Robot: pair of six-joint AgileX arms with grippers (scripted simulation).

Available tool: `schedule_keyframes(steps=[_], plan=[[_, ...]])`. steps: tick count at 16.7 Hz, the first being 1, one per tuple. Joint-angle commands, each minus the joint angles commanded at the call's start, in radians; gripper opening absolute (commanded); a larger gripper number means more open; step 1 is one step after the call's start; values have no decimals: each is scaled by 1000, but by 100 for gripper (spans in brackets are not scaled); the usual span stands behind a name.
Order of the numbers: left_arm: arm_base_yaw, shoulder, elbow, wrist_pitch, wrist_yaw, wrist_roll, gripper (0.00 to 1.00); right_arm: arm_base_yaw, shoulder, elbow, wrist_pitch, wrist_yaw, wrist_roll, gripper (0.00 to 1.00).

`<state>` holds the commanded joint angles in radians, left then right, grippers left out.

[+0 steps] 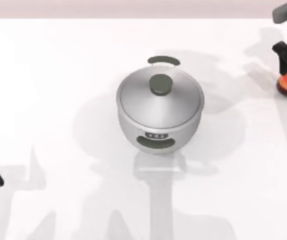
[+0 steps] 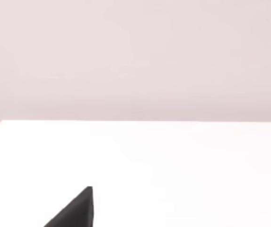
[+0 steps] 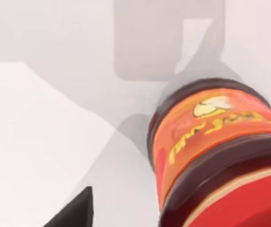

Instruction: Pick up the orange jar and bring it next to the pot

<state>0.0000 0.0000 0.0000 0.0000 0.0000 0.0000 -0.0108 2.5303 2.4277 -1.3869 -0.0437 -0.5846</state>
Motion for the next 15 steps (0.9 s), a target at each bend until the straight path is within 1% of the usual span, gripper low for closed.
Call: schedule_keyframes(steps=[3,7,15], plan=[[0,0,0,0,0,0,100,1,-11,-90,82,0,1,100],[0,0,0,0,0,0,100,1,-12,-99,91,0,1,100],[0,0,0,0,0,0,100,1,-12,-99,91,0,1,40]])
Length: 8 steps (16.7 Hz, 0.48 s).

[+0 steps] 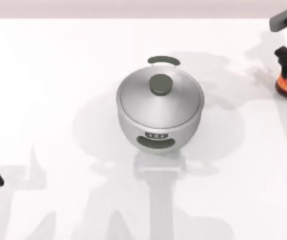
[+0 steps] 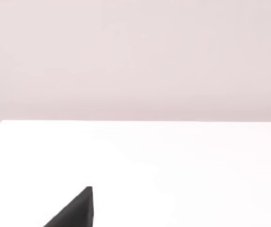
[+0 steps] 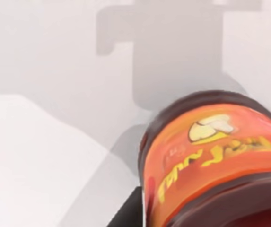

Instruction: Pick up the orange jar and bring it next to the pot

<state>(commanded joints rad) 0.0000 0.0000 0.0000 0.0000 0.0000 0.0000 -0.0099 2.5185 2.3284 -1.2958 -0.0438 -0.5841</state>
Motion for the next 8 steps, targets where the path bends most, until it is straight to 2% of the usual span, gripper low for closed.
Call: schedule_keyframes(steps=[5,8], plan=[[0,0,0,0,0,0,100,0,0,0,0,0,0,2],[0,0,0,0,0,0,100,0,0,0,0,0,0,0]])
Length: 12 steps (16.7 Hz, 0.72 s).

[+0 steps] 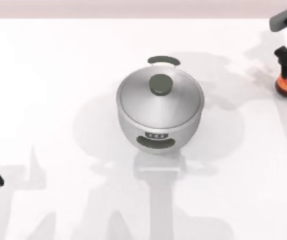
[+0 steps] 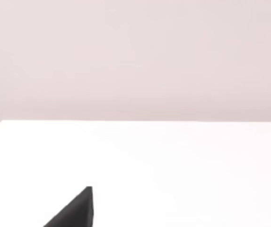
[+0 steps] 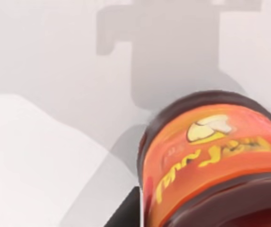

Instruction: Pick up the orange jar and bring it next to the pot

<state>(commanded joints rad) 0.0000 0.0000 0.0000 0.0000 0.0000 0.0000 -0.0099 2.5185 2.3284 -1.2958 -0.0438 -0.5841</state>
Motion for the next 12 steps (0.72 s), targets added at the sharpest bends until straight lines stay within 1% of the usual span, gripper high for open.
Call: schedule_keyframes(steps=[7,9,12], plan=[[0,0,0,0,0,0,100,0,-2,-2,-1,0,2,0],[0,0,0,0,0,0,100,-1,-39,-39,-5,-1,4,0],[0,0,0,0,0,0,100,4,-167,-150,-20,-2,3,0]])
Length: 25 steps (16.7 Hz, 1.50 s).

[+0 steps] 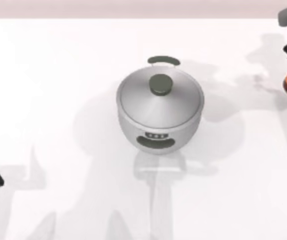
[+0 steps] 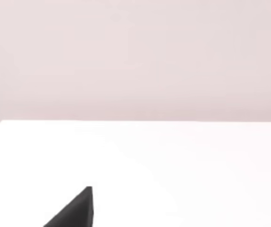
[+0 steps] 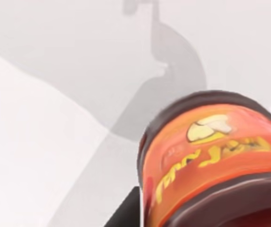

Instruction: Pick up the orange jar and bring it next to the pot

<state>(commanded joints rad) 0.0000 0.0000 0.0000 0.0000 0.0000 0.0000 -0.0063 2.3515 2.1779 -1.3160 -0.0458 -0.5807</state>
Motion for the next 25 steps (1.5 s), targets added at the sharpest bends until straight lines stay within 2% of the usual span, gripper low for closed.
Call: schedule_keyframes(steps=[6,15,19,25], plan=[[0,0,0,0,0,0,100,9,-295,-245,-40,-3,-3,0],[0,0,0,0,0,0,100,17,-316,-276,-40,-1,35,0],[0,0,0,0,0,0,100,80,-291,-289,-6,13,222,0],[0,0,0,0,0,0,100,214,-256,-314,79,44,671,0]])
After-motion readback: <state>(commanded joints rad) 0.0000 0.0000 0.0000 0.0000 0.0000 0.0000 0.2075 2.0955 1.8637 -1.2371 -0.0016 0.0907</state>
